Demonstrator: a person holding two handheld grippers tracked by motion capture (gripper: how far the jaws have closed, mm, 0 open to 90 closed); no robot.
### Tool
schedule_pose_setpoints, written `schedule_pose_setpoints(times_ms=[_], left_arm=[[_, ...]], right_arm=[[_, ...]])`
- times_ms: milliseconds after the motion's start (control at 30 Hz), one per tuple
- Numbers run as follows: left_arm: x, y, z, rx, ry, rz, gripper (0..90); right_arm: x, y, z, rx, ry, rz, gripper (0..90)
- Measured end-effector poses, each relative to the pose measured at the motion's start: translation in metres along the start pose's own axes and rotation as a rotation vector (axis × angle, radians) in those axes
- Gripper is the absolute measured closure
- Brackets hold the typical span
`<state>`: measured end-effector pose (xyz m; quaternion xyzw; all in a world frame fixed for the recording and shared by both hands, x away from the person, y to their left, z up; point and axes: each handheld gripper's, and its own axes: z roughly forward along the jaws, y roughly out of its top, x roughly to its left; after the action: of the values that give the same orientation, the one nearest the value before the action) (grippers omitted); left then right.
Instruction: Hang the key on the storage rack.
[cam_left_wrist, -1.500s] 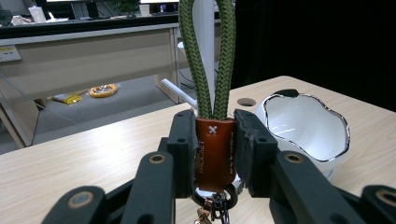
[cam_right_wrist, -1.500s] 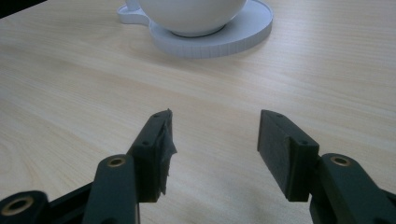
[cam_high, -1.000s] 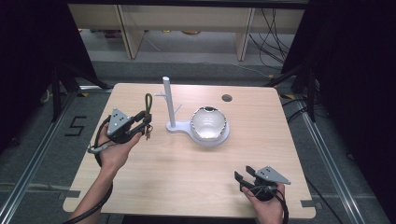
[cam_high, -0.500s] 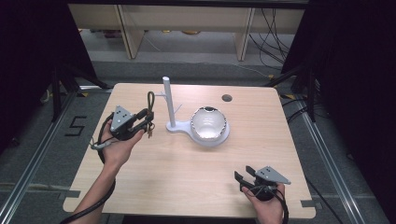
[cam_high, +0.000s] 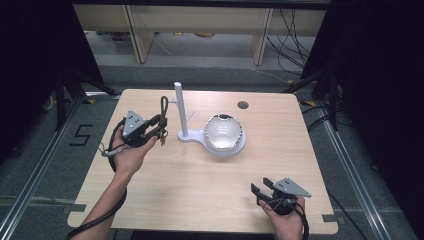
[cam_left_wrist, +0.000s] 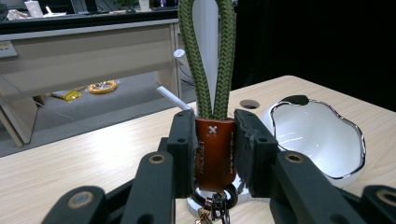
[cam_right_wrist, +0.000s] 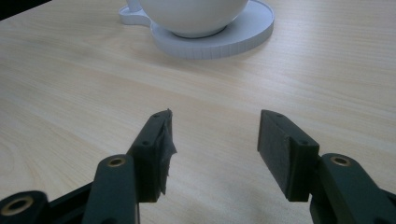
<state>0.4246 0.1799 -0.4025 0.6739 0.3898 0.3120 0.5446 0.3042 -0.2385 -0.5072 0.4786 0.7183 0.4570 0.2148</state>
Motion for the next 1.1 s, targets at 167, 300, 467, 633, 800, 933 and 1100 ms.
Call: schedule_pose_setpoints(times_ms=[167,300,467,633,800,933,1100], left_arm=[[0.000,0.000,0.003,0.002,0.004,-0.006,68.8],[0.001,-0.002,0.006,0.007,0.005,-0.010,68.8],[0.002,-0.003,0.009,0.012,0.009,-0.016,68.8],[0.002,-0.004,0.010,0.018,0.012,-0.019,68.8],[0.002,-0.004,0.012,0.019,0.012,-0.023,68.8],[0.002,-0.005,0.013,0.022,0.011,-0.025,68.8],[0.002,-0.005,0.015,0.020,0.015,-0.031,68.7]], right_arm=[[0.000,0.000,0.000,-0.001,0.000,-0.001,46.1],[0.000,0.000,-0.001,0.003,0.006,0.006,46.1],[0.000,0.000,0.000,0.004,0.004,0.005,46.1],[0.003,0.000,-0.002,0.024,-0.001,0.038,46.1],[0.002,0.000,-0.001,0.017,0.000,0.029,46.0],[0.005,0.000,-0.003,0.035,-0.001,0.066,46.0],[-0.001,0.000,0.000,0.000,0.001,-0.008,46.0]])
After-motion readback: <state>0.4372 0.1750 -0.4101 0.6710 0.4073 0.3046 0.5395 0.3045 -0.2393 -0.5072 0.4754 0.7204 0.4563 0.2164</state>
